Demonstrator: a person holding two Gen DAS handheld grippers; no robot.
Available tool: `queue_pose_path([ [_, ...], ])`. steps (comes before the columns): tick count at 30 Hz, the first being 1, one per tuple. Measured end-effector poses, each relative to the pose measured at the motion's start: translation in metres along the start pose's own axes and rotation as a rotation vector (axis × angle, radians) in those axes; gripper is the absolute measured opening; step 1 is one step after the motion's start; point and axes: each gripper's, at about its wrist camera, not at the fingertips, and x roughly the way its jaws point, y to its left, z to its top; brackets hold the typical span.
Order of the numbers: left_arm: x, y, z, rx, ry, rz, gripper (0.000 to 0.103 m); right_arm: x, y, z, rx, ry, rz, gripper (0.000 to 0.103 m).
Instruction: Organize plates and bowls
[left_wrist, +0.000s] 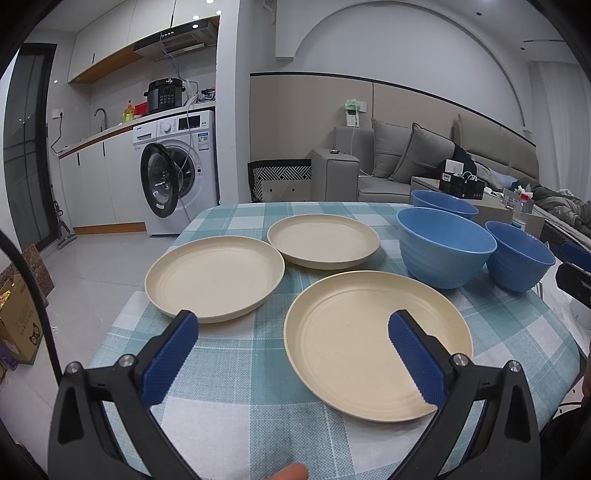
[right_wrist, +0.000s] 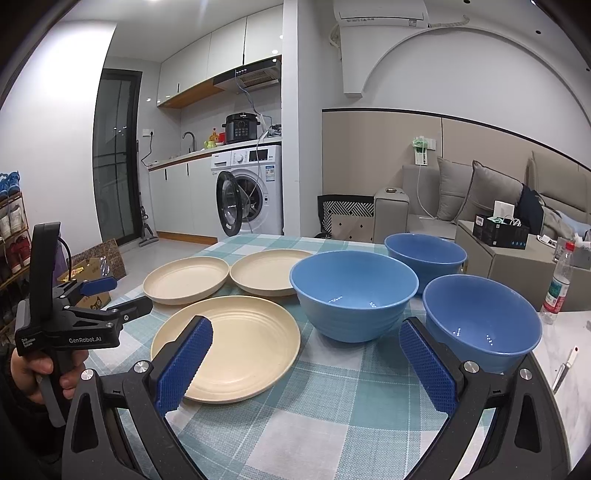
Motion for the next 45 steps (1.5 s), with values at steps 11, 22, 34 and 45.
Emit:
queue_pose_path([
  [11,0.000,0.000,0.000,0.005,-0.002,0.002,0.103,0.001,0.002,0.000,-0.004,0.009,0.014,0.103],
  [22,-0.004,0.000,0.004,0.019,-0.001,0.003,0.103,0.006,0.004,0.005,-0.018,0.019,0.020,0.103],
  [34,-0.003,0.007,0.017,0.016,0.023,0.011,0.103,0.017,0.009,0.022,-0.071,0.061,0.012,0.103],
  [45,0.002,0.010,0.037,0.047,0.031,-0.009,0.103,0.037,0.005,0.041,-0.038,0.130,0.054,0.103],
])
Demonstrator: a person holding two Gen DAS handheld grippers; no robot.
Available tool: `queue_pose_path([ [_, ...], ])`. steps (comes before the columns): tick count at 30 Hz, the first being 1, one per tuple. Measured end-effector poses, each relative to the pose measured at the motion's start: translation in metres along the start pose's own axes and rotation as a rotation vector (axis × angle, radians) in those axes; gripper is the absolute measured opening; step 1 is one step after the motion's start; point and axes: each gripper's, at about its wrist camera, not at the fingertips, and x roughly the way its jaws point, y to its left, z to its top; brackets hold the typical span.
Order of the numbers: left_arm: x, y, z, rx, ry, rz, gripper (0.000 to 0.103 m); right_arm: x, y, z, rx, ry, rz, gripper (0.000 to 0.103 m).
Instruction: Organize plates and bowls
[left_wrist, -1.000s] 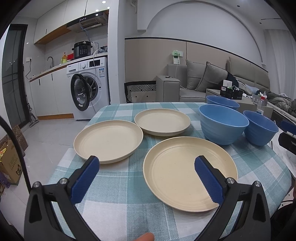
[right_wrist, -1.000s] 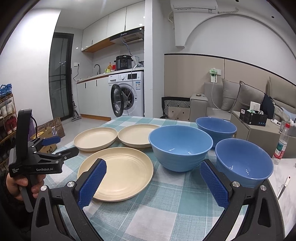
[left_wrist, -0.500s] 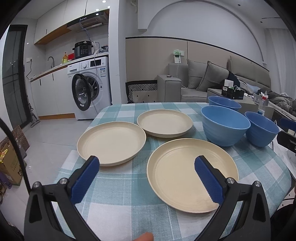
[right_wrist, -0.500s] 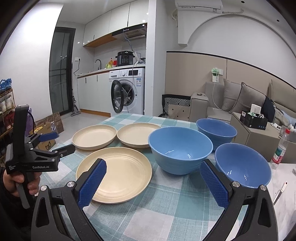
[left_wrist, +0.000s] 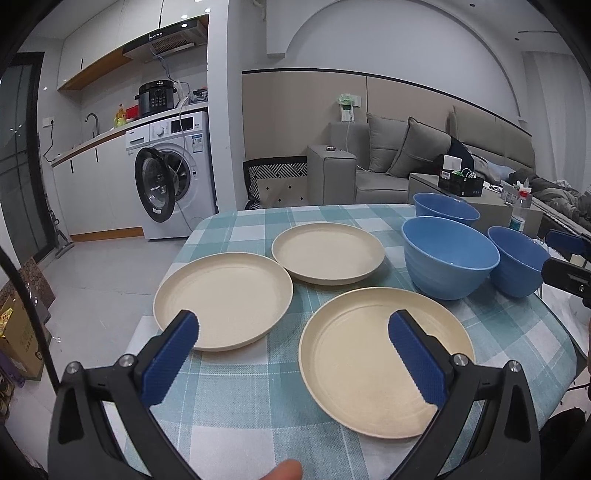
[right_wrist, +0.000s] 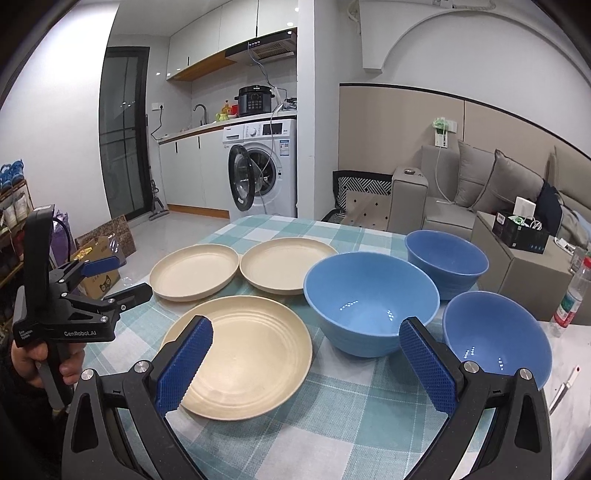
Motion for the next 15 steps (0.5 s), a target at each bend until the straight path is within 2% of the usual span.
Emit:
queue_pose_path([
  [4,0.005,0.008,0.011,-0.029,-0.016,0.053,0.103,0.002,-0.005,0.014,0.004,-0.005,-0.008,0.103],
  [11,0.015,0.025,0.029,-0.071,-0.026,0.097,0.103,0.002,-0.011,0.043,0.000,-0.025,-0.001,0.103],
  [15,0.021,0.034,0.039,-0.090,-0.010,0.087,0.103,0.002,-0.012,0.058,-0.005,-0.033,0.003,0.103],
])
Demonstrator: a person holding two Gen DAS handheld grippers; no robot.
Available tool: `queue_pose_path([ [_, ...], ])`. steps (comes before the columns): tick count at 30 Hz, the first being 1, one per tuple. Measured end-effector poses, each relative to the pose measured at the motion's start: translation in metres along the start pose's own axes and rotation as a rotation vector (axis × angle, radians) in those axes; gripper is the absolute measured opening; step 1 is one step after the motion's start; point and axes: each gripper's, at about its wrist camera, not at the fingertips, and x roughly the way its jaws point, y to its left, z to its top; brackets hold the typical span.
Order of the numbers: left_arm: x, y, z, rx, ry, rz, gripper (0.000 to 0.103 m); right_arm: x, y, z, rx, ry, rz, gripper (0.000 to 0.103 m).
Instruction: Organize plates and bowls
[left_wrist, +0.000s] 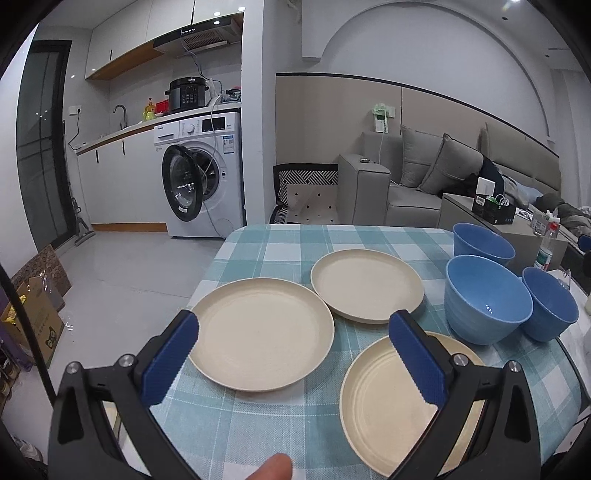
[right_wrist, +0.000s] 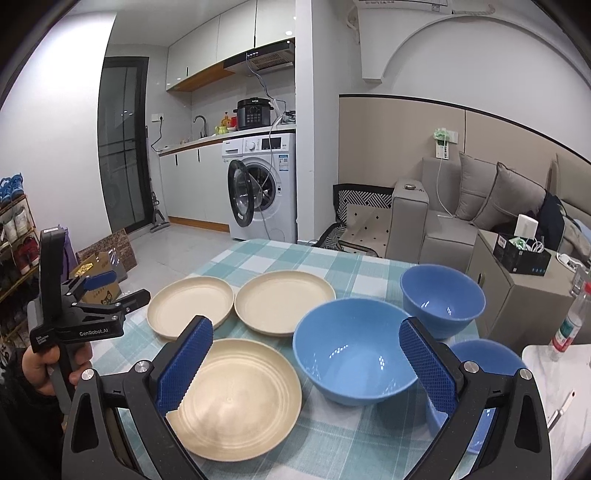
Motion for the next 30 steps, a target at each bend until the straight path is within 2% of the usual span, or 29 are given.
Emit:
queue_pose_path([
  [9,0.018,0.010,0.024,-0.004,0.005,0.015,0.103,0.016,-0.004,0.037,-0.006,0.020,0.020,0.103],
  [14,0.033,0.012,0.037,-0.015,0.025,-0.010,0.103,0.033,-0.008,0.059,0.005,0.046,0.045,0.103],
  [20,0.046,0.014,0.053,-0.009,0.026,-0.006,0.103,0.055,-0.006,0.081,0.007,0.067,0.071,0.103],
  [30,0.089,0.006,0.060,-0.024,0.119,-0.040,0.103,0.123,-0.010,0.099,0.018,0.189,0.083,0.103],
])
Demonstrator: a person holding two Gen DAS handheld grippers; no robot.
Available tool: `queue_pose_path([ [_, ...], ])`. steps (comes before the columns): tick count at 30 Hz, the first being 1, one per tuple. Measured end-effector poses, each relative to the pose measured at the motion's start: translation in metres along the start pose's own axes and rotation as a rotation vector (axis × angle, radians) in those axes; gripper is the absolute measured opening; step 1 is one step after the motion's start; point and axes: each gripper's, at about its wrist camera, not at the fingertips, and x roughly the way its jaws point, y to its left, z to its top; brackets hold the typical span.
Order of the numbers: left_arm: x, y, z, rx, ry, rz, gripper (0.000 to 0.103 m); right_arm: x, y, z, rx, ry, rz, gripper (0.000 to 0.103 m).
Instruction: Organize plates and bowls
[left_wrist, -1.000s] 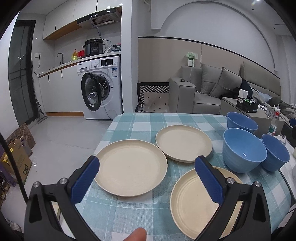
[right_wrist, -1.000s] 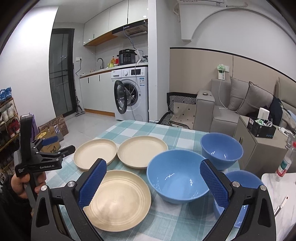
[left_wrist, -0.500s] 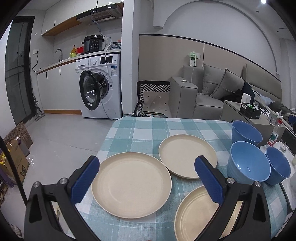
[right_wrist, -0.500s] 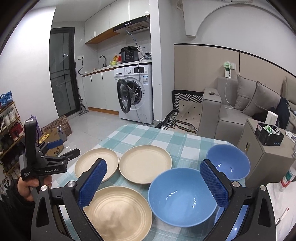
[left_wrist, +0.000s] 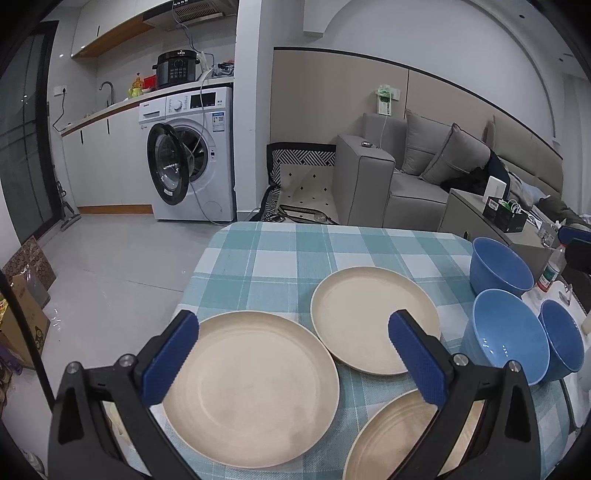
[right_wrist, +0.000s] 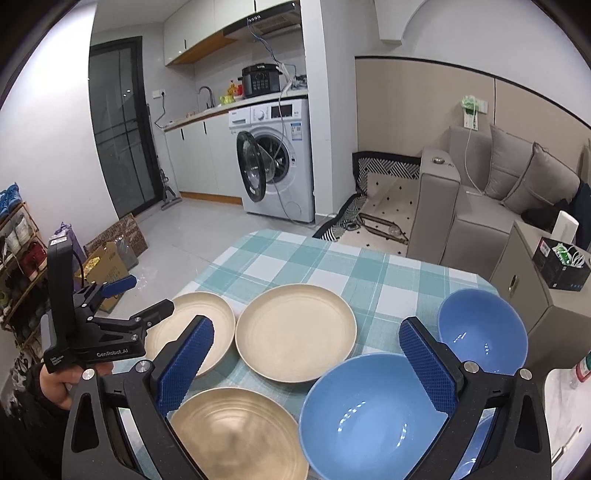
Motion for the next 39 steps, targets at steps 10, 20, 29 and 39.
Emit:
queue_pose_path([
  [10,0.043,-0.012,0.014,-0.005,0.077,-0.027,0.103,0.058,-0.017,0.017,0.020,0.093,-0.052,0.103],
  [20,0.088,-0.017,0.015,-0.008,0.156,-0.027,0.101,0.119,-0.037,0.026,0.042,0.199,-0.117,0.100],
  [29,0.116,-0.017,0.011,0.008,0.228,-0.038,0.087,0.165,-0.046,0.022,0.035,0.296,-0.122,0.090],
  [39,0.149,-0.025,0.004,0.021,0.348,-0.057,0.067,0.211,-0.062,0.002,0.047,0.455,-0.103,0.084],
])
